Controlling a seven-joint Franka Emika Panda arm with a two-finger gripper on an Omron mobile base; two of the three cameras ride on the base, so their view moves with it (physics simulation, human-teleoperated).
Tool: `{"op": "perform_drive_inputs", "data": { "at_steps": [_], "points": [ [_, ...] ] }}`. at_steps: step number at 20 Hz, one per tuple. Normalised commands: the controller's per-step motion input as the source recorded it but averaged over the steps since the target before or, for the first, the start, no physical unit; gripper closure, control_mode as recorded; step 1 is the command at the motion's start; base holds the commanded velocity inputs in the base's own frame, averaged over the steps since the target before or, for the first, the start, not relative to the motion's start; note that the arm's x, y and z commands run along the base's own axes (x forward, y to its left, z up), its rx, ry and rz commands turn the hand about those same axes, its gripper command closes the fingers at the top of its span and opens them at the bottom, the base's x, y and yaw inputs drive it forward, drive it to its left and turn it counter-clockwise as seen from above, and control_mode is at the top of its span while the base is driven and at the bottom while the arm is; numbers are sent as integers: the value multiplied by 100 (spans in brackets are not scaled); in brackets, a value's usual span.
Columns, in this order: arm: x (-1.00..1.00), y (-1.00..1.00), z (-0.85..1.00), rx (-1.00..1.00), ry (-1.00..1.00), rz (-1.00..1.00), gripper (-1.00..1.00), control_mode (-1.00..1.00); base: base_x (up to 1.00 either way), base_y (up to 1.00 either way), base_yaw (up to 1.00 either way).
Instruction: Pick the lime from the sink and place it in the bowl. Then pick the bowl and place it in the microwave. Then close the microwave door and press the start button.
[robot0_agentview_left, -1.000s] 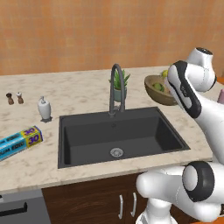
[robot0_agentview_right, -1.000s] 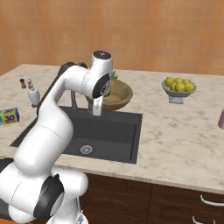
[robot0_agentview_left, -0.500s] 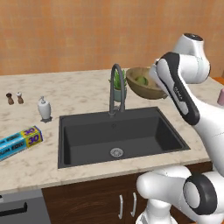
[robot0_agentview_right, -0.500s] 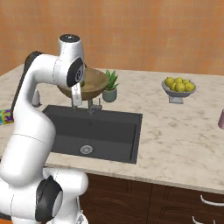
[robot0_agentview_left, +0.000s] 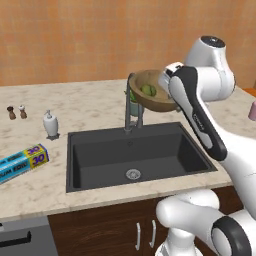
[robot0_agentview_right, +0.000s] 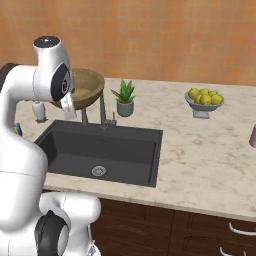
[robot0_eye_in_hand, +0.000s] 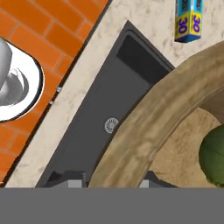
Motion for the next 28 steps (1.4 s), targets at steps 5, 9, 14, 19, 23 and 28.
{"op": "perform_drive_inputs", "data": {
  "at_steps": [5, 9, 14, 19, 23, 28],
  "points": [
    [-12, 13, 6, 7, -4, 0, 100, -100, 0, 0, 0],
    [-28, 19, 4, 0, 0, 2, 100, -100, 0, 0, 0],
    [-3, 5, 24, 0, 0, 1, 100, -100, 0, 0, 0],
    [-1, 0, 5, 0, -1, 0, 100, 100, -20, -7, 1],
    [0, 0, 0, 0, 0, 0, 100, 100, -78, -45, -5],
    [0, 0, 0, 0, 0, 0, 100, 100, -33, -54, -63]
  ]
}}
